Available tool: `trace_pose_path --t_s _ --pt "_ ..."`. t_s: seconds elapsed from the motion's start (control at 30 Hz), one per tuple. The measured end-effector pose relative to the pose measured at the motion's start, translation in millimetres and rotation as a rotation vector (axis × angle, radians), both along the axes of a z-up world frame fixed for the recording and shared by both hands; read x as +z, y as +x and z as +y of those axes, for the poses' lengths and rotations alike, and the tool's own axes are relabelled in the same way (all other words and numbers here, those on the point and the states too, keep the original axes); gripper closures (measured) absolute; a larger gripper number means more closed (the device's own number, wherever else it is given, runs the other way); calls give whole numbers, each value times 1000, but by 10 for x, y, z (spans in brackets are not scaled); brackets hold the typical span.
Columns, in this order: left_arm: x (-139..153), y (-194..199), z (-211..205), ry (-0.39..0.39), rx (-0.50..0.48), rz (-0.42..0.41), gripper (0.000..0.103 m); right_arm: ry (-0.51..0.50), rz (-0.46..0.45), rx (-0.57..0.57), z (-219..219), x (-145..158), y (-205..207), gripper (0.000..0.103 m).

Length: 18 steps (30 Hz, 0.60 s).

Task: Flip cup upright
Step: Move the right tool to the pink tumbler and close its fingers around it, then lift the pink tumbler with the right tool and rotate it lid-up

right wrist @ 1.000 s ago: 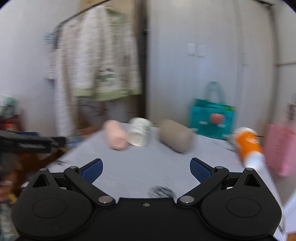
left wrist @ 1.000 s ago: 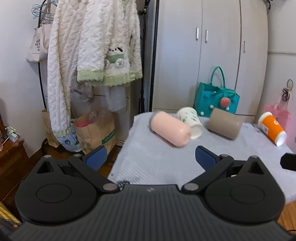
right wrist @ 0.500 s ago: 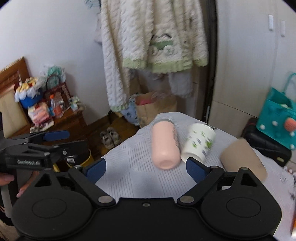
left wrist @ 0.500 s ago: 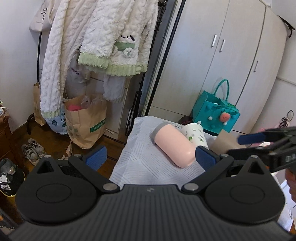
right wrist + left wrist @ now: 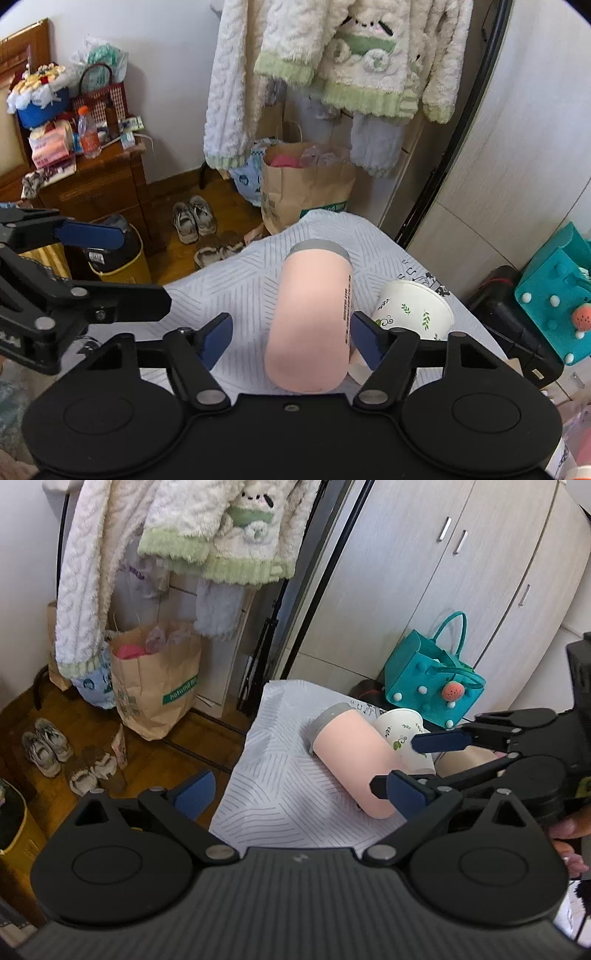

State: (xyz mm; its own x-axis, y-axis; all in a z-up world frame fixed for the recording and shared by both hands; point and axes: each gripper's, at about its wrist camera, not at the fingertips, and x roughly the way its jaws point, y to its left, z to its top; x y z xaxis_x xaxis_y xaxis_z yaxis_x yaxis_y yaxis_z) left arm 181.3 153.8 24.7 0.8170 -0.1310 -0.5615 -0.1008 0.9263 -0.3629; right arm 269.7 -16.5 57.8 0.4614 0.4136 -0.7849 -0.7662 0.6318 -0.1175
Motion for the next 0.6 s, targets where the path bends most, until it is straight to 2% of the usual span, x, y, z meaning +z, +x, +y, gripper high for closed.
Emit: trace_pose_path --t_s 0.43,0.6 --pt "-107 32 79 6 -5 27 3 -60 55 -33 69 -261 220 32" --pt "-129 31 89 10 -10 34 3 -94 41 -42 125 -342 219 32"
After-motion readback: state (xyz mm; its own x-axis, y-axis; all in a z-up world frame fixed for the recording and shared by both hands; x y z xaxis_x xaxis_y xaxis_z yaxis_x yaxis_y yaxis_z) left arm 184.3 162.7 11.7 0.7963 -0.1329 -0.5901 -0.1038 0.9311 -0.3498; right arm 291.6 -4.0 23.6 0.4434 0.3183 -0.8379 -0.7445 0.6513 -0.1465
